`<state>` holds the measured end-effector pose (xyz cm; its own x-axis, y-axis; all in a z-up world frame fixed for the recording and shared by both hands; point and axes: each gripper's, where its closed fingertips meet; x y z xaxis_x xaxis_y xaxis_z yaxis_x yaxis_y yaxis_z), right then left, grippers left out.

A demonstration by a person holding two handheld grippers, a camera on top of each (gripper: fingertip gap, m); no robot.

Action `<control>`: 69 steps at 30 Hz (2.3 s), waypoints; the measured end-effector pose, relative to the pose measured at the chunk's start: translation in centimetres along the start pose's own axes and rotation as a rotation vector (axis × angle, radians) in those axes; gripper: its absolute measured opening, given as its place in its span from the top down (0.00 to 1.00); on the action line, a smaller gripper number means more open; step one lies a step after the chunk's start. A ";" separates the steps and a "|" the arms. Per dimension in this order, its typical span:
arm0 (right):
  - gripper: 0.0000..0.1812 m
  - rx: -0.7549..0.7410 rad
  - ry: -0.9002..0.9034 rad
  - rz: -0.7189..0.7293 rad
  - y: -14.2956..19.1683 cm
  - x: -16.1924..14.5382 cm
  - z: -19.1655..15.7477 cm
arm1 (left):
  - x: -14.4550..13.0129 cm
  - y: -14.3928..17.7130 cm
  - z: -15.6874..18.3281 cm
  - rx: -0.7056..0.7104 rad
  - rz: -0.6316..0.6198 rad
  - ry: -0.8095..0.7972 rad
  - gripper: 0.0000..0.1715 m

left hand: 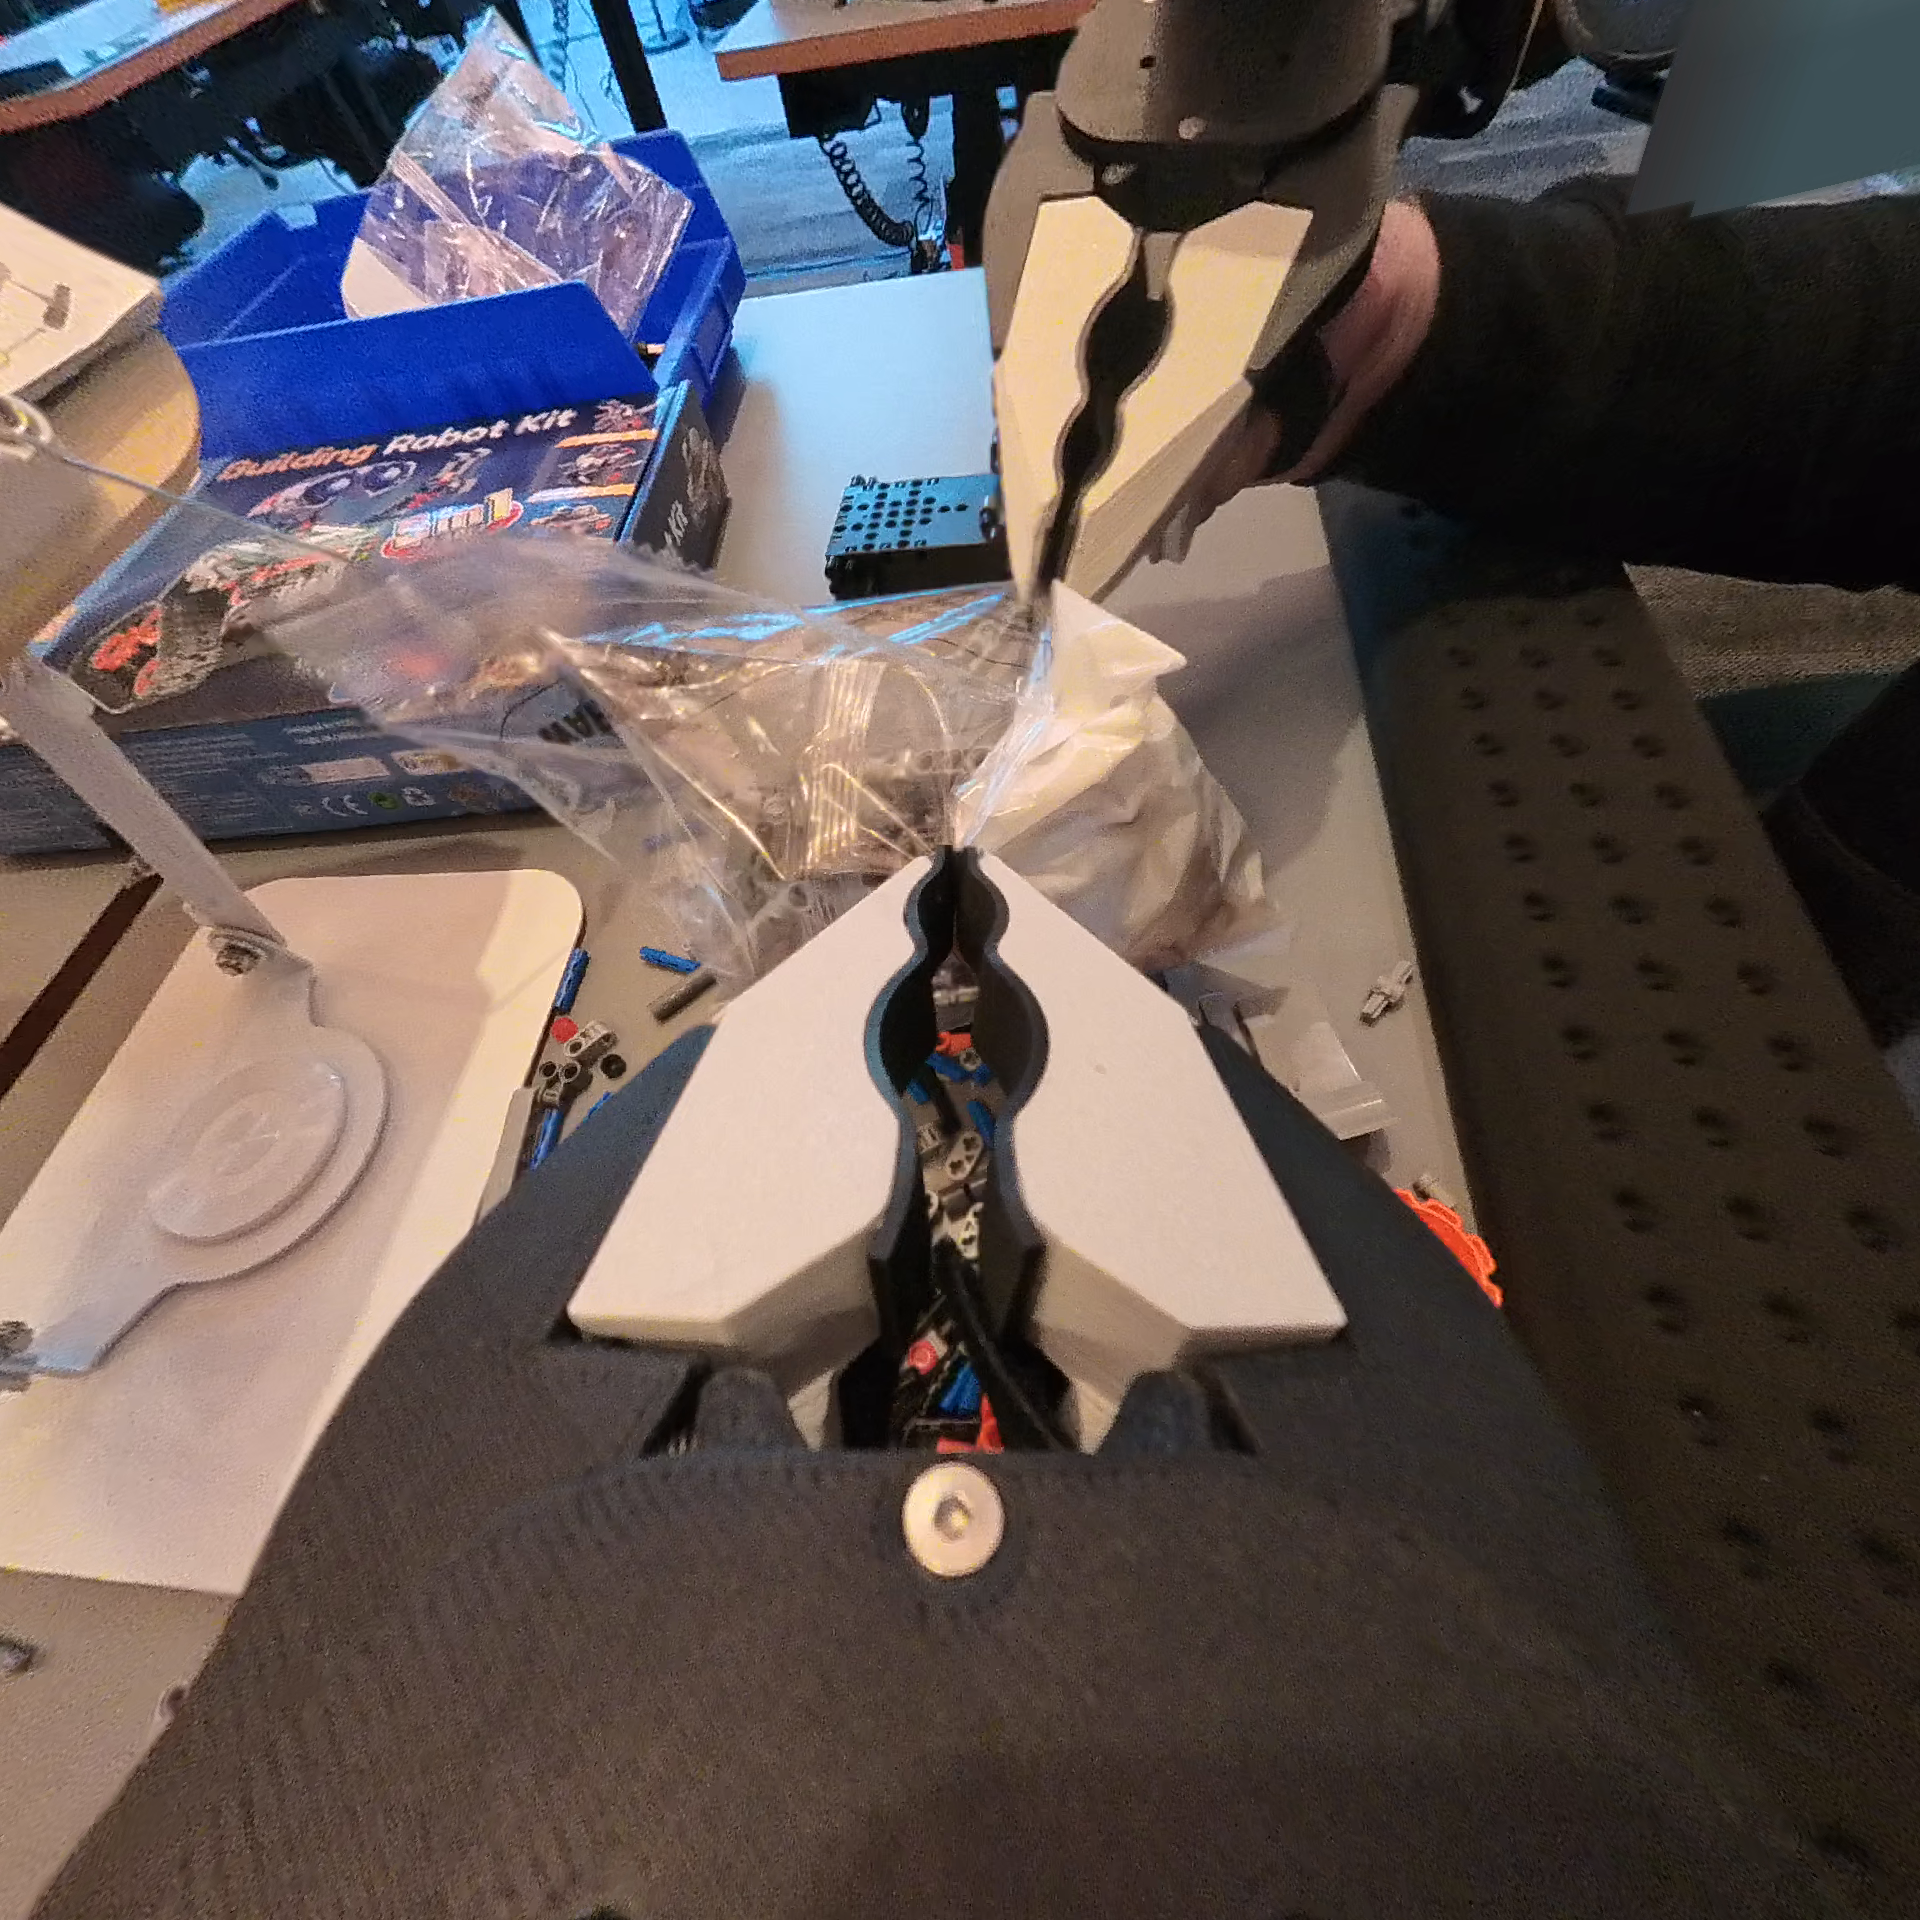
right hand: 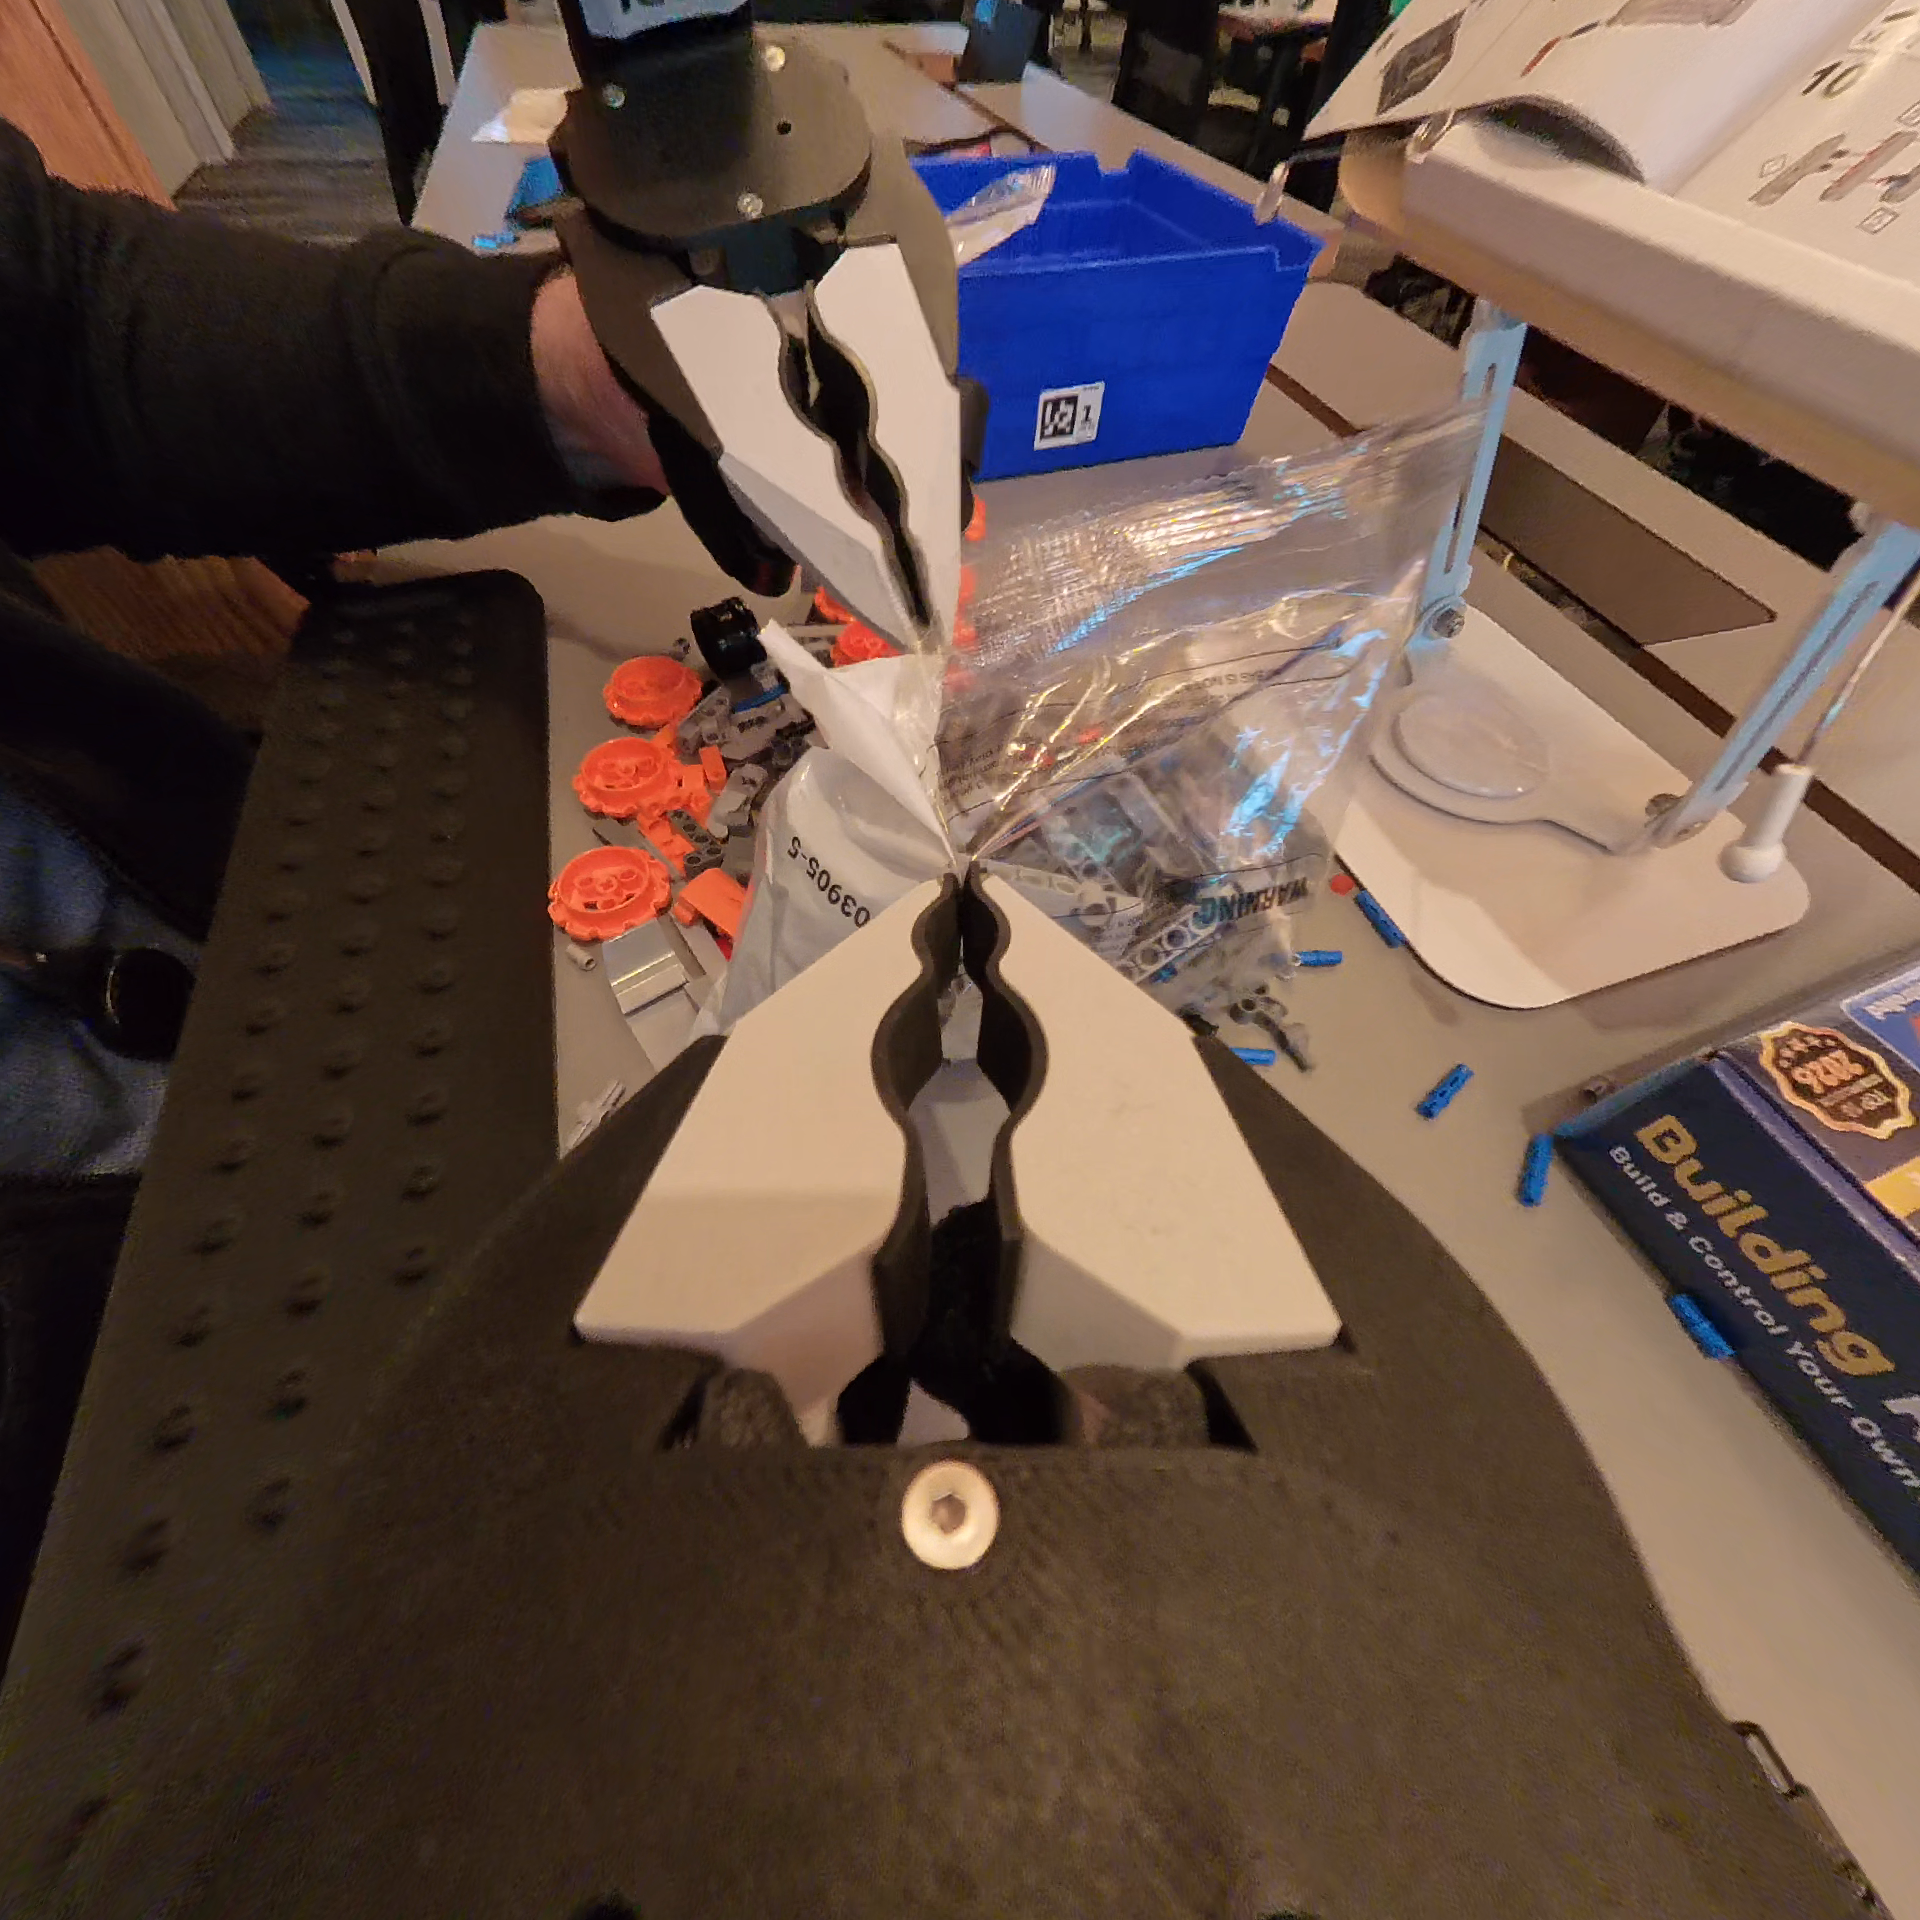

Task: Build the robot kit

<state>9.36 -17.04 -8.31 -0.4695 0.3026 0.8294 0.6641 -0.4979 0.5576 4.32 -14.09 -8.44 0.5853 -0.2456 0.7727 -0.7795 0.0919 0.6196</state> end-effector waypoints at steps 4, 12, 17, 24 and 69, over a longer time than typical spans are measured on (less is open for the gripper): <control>1.00 0.018 -0.002 -0.002 -0.6 0.3 -0.4 | -0.2 0.2 0.1 -0.008 -0.015 -0.005 1.00; 1.00 0.019 -0.027 -0.018 -1.6 0.4 -0.5 | -0.3 -1.7 2.9 -0.012 -0.152 -0.130 0.75; 1.00 0.015 -0.047 -0.025 -1.9 0.3 -0.3 | -0.6 -2.7 2.3 0.096 -0.186 -0.178 0.88; 0.91 -0.077 0.140 -0.024 0.0 2.2 -1.6 | 0.3 -2.1 1.8 0.114 -0.186 -0.188 0.97; 1.00 -0.057 0.146 0.092 0.3 3.1 -3.1 | 3.2 0.0 2.9 0.100 0.143 -0.071 1.00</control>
<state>6.31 -18.81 -5.71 -0.4911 0.1345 0.8607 0.6758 -0.5647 0.4738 5.59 -17.67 -6.35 0.4527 -0.3050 0.8379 -0.8739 0.0349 0.4849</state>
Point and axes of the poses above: each gripper's, where its closed fingertips meet, y back along the fingers, x out of its top, z = x × y across the jaws, and after that the axes turned 13 degrees about -z, right-handed
